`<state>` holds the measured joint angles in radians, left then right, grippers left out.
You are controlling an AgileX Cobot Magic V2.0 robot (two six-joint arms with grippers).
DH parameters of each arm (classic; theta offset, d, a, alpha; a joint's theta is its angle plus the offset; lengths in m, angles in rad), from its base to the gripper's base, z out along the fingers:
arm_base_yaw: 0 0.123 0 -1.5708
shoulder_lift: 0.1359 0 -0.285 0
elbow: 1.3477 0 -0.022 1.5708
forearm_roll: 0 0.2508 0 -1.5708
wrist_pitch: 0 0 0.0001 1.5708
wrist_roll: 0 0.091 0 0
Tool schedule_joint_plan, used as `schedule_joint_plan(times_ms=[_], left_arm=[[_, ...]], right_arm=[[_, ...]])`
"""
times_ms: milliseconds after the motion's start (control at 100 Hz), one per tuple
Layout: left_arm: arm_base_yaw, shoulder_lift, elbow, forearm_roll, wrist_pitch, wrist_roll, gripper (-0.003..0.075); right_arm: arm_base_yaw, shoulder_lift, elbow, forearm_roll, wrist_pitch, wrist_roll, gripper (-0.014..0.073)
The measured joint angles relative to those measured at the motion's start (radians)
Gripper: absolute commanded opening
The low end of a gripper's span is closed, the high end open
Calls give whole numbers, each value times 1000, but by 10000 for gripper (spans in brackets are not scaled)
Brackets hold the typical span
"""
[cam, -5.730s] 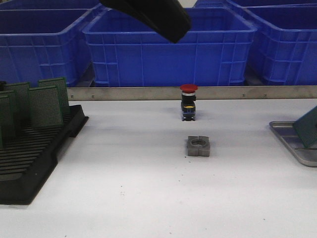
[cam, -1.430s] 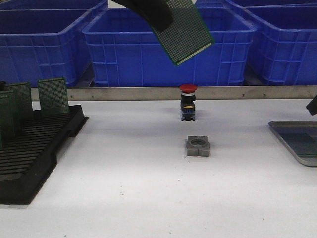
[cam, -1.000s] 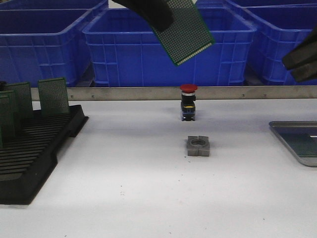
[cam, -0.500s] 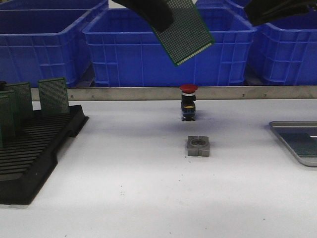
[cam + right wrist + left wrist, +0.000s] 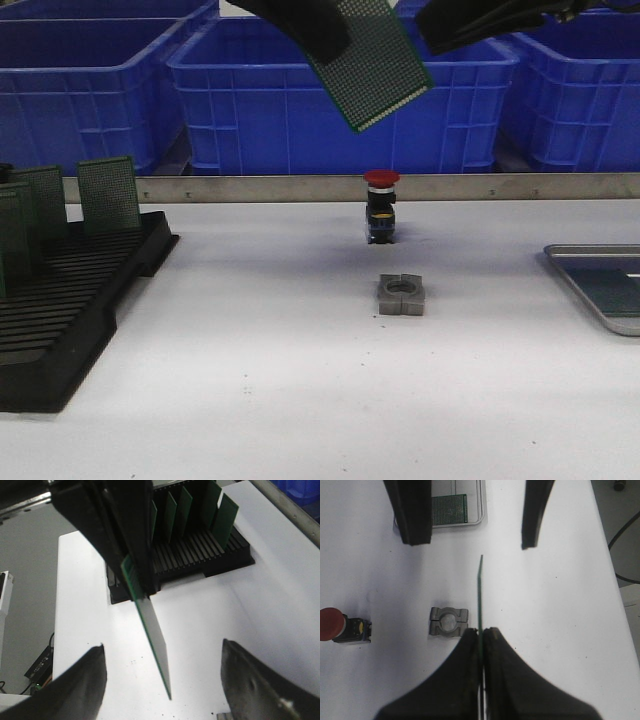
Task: Place circuit board on tray
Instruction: 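Close the right gripper on the second board held by the left gripper, then open the left gripper and carry the board with the right gripper to the tray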
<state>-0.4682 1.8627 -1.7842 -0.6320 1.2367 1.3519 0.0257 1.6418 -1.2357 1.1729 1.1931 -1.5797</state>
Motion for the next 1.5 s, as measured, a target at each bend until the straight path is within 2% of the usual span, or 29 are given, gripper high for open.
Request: schedule_joint_plan(times_ms=[160,370,480,700,770,860,920,940,950,1000,1080,1140,1330,1500], left_arm=[[0,0,0,0,0,0,-18],[0,0,0,0,0,0,-18],[0,0,0,0,5,0,-18],[0,0,0,0,12,-1,-17],[0,0,0,0,14,-7,-1],[0,0,0,0,14,-9,86],[0,0,0,0,7,-9,204],[0,0,0,0,4,-9,267],[0,0,0,0,5,-9,267],[0,0,0,0,5,-9,395],[0,0,0,-2,5,-9,531],[0,0,0,-6,5,-9,561],[0,0,0,-7,5,-9,554],[0,0,0,-7,5,-9,554]], right_arm=[[40,12,0,1,0,-2,482],[74,53,0,1,0,-2,353],[84,53,0,1,0,-2,242],[85,53,0,1,-34,-7,-75],[87,53,0,-3,-34,-22,-64],[89,53,0,-3,-34,-29,-67],[89,53,0,-1,-34,-26,-67],[89,53,0,1,-34,-23,-67],[89,53,0,1,-36,-23,-67],[89,53,0,1,-40,-21,-67],[89,53,0,1,-52,-17,-67],[89,53,0,3,-59,-15,-67],[70,48,0,-2,-65,-1,-67],[-25,10,0,-55,-63,83,-67]])
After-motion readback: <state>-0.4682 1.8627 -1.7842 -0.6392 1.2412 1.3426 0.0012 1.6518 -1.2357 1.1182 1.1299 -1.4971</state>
